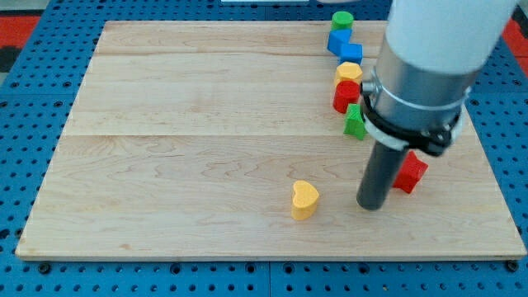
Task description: Keep the red star at the bottom of the green star
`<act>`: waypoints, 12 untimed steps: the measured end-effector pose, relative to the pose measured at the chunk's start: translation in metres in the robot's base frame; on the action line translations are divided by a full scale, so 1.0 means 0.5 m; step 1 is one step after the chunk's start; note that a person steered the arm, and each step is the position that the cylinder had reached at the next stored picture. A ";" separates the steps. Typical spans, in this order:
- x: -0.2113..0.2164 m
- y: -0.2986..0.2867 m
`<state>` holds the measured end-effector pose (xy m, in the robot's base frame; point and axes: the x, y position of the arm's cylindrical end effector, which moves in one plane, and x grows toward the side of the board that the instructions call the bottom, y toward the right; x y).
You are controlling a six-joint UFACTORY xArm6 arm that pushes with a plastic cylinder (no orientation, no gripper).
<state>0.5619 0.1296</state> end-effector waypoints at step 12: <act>-0.189 0.089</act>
<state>0.4672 0.1740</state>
